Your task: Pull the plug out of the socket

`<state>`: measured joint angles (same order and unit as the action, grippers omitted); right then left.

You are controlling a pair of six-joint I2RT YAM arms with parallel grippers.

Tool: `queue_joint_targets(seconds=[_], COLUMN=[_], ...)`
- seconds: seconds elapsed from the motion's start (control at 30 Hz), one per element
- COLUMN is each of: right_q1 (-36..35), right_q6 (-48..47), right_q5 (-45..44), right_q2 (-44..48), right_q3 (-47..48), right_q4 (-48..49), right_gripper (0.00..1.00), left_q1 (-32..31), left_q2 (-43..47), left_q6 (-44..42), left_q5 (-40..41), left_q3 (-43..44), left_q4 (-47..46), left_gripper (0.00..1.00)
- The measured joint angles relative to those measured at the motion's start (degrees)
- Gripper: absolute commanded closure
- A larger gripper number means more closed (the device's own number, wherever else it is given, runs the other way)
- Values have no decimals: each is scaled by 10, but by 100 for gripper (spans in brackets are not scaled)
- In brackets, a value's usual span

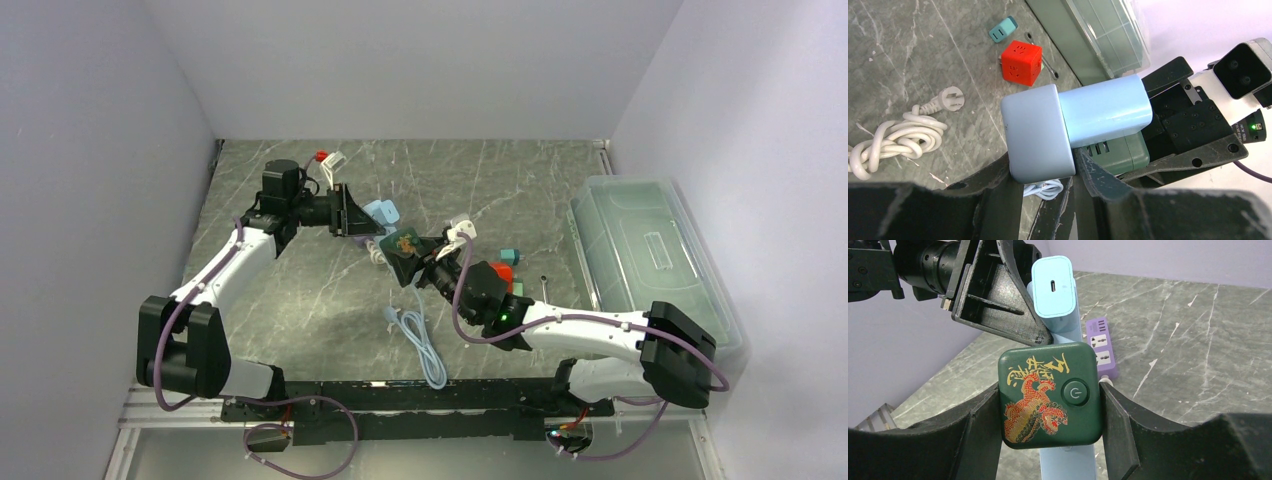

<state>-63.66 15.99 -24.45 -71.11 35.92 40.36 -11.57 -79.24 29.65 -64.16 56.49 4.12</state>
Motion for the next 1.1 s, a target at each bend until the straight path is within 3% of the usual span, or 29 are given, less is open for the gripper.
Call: queue_joint_targets(seconds=[0.3, 0.6, 0.87, 1.1], right_q1=[1, 51, 56, 4], right_q6=[7, 64, 68, 19], right_q5=[-2, 83, 97, 19], right_q2=[0, 26, 25, -19], right_q3=[-14, -43, -44, 4], right_q4=[16, 17, 5, -46], right_gripper=[100, 100, 100, 100], left_q1=[-3, -16, -19, -15], left_q2=[0, 0, 0, 0], left_q6=[-4, -9, -21, -50], left_q5=[3, 24, 39, 71], left_q3=[0, 0, 0, 0], left_q4=[3, 8, 30, 78], left_gripper=[100, 100, 100, 100])
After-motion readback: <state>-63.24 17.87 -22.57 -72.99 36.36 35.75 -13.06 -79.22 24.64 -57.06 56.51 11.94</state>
